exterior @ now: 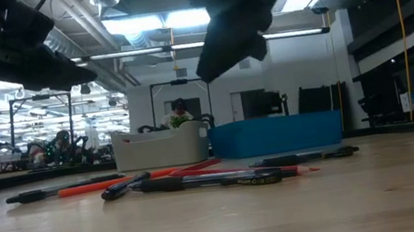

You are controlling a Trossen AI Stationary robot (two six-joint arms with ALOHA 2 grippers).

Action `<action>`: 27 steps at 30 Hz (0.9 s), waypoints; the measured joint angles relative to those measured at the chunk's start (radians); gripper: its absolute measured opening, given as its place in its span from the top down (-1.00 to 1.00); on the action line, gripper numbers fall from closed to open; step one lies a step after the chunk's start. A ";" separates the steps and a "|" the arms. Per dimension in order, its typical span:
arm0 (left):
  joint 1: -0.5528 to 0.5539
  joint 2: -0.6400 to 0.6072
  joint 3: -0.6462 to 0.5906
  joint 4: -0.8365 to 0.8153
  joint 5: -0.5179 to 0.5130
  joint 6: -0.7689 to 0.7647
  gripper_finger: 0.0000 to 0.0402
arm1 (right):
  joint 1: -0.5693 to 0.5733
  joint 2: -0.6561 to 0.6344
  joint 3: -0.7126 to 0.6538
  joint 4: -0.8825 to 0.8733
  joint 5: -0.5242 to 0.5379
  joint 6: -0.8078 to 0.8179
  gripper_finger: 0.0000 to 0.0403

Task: Sort pens & pencils
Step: Put the red pencil into the blue bin

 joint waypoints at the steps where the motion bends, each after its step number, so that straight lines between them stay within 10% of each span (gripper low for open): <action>1: 0.000 0.000 0.000 -0.001 0.005 0.000 0.93 | 0.000 0.015 0.034 -0.051 -0.010 0.032 0.63; 13: 0.000 0.000 0.000 -0.023 0.037 0.027 0.93 | 0.004 0.214 0.233 -0.224 -0.207 0.210 0.63; 27: 0.000 0.000 0.000 -0.016 0.038 0.053 0.93 | -0.001 0.235 0.236 -0.250 -0.201 0.252 0.63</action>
